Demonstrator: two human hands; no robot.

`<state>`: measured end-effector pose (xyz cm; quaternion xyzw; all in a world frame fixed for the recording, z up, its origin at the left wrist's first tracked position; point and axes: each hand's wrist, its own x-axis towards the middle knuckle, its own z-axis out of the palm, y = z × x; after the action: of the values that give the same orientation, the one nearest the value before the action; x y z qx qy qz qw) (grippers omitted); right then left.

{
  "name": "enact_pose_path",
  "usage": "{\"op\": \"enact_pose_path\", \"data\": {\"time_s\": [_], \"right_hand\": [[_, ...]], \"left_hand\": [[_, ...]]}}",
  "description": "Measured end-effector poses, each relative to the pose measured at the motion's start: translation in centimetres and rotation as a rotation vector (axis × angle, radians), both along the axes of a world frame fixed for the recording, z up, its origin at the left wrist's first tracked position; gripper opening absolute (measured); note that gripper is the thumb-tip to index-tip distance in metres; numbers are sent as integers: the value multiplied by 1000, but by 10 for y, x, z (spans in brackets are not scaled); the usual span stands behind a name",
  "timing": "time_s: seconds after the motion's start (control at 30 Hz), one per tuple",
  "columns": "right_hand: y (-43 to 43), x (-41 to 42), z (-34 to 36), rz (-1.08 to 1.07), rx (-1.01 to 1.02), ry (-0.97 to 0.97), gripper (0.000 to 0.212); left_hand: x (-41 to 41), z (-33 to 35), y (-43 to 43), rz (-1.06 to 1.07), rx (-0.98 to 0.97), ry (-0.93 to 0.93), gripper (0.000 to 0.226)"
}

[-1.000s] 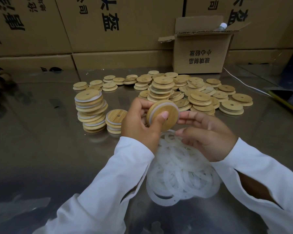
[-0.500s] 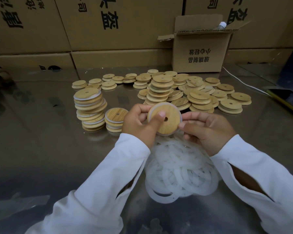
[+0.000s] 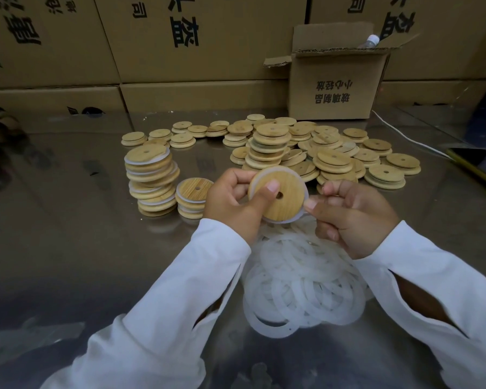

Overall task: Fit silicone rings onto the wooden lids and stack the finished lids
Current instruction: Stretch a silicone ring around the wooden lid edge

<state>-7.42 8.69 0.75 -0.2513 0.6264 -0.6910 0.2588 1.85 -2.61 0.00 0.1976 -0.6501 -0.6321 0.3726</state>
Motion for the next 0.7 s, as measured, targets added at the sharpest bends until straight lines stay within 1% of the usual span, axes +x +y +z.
{"op": "enact_pose_path", "data": {"time_s": [0.2,0.37,0.4,0.47,0.53,0.7], "right_hand": [[3,-1,0,-29,31,16,26],[3,-1,1,-118,70,46,24],[3,-3,2,-137,72,46,23],[4,-7,1,-167,88,89,13],[4,-10,0,-176,111,154,11],[5,-10,-6,-200,188,347,16]], "left_hand": [[0,-2,0,4,28,-32,11],[0,2,-4,19,114,10,9],[1,3,-7,49,92,30,10],[2,5,-14,164,-44,38,13],[5,7,-23,292,-128,25,16],[9,5,-45,554,-20,8,14]]}}
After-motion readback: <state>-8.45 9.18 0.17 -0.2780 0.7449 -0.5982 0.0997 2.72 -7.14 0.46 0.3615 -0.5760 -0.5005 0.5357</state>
